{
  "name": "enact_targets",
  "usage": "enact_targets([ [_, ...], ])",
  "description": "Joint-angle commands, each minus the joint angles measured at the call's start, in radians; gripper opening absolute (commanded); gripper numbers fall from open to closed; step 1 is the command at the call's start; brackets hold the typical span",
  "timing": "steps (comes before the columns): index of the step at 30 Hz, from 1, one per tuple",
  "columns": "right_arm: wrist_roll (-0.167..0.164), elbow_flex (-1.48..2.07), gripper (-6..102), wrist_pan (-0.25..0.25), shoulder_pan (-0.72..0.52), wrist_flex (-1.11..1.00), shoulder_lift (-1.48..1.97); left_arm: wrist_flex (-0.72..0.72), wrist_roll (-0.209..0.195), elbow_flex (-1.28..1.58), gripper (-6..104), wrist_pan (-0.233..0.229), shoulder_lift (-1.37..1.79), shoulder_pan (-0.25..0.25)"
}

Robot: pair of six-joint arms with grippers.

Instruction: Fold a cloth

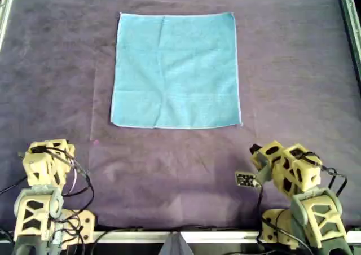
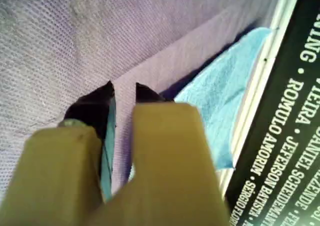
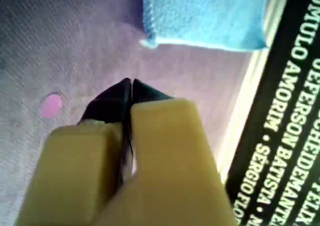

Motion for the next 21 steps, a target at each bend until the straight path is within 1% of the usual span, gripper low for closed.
enact_targets([
  [1, 0.000, 0.015, -1, 0.003, 0.000, 0.023, 0.038, 0.002, -0.008, -0.052, 14, 0.005, 0.002, 0.009],
  [4, 0.000, 0.015, -1, 0.000, 0.000, 0.038, 0.038, 0.002, -0.006, -0.052, 14, 0.005, 0.002, 0.009],
  [5, 0.002, 0.015, -1, -0.009, 0.000, 0.043, 0.038, 0.002, -0.008, -0.052, 14, 0.005, 0.002, 0.009],
  [7, 0.002, 0.015, -1, 0.000, 0.000, 0.046, 0.038, 0.002, -0.002, -0.052, 14, 0.002, 0.002, 0.009],
  [8, 0.002, 0.015, -1, -0.003, -0.002, 0.046, 0.038, 0.002, -0.008, -0.052, 14, -0.003, 0.002, 0.009],
  [10, 0.003, 0.015, -1, -0.011, 0.002, 0.048, 0.038, 0.002, -0.008, -0.052, 15, 0.005, 0.003, 0.006],
  [13, 0.003, 0.015, -1, -0.011, 0.000, 0.048, 0.038, 0.002, -0.008, -0.052, 15, 0.006, 0.003, 0.006],
  [14, 0.003, 0.015, -1, -0.003, 0.000, 0.043, 0.038, 0.002, -0.009, -0.052, 14, 0.006, 0.003, 0.005],
  [15, 0.003, 0.011, -1, -0.011, -0.003, 0.026, 0.040, 0.002, -0.009, -0.052, 14, 0.006, 0.003, 0.005],
  [18, 0.003, -0.041, -1, -0.011, -0.005, -0.048, 0.040, -0.012, -0.009, -0.054, 15, 0.008, 0.017, 0.005],
  [19, -0.008, -0.060, -1, -0.011, -0.006, -0.089, 0.040, -0.015, -0.009, -0.055, 15, 0.008, 0.018, 0.003],
  [21, -0.008, -0.092, -1, -0.011, 0.000, -0.173, 0.040, -0.017, -0.009, -0.058, 15, 0.009, 0.018, -0.009],
])
